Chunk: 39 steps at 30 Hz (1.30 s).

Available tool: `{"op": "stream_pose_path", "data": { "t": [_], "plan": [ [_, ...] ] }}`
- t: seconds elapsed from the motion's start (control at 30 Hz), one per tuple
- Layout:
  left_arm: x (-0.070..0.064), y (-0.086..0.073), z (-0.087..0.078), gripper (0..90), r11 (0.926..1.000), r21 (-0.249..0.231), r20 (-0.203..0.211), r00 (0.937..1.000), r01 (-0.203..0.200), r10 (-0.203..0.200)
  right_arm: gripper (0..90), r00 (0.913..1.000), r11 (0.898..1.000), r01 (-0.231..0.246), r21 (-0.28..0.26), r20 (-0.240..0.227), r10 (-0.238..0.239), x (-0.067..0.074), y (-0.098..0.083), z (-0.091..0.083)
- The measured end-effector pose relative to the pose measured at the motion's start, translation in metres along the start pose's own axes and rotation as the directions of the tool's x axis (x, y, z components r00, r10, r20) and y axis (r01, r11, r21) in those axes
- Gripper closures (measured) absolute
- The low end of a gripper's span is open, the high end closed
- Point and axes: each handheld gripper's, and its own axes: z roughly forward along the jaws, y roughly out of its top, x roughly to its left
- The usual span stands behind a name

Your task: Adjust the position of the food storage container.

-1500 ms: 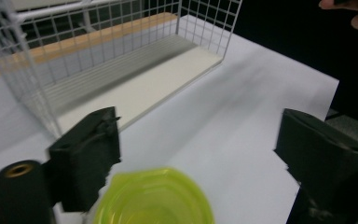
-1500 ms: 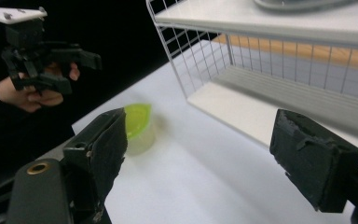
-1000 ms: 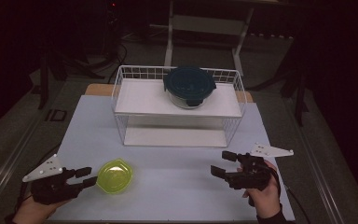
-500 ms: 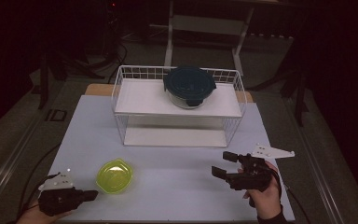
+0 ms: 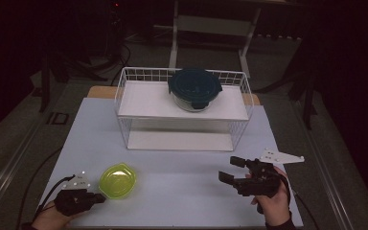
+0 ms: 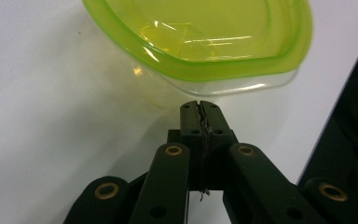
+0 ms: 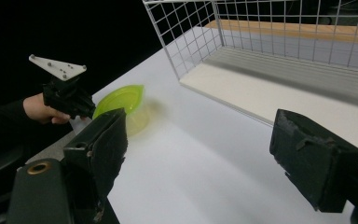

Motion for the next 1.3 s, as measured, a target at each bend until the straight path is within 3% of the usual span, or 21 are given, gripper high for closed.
{"op": "stream_pose_path", "data": {
  "t": [0.67,1.3],
  "plan": [
    [0.015,0.024,0.021,88.5,0.9987,-0.036,-0.074,0.9966,0.035,-0.038,18.5,1.0000,1.000,-0.006,0.003,0.001,0.006,-0.003,-0.002,0.000],
    [0.010,0.060,0.051,88.5,0.9993,-0.037,-0.052,0.9985,0.012,-0.014,18.4,1.0000,1.000,0.000,0.013,0.008,0.000,-0.003,-0.010,0.005]
  ]
}}
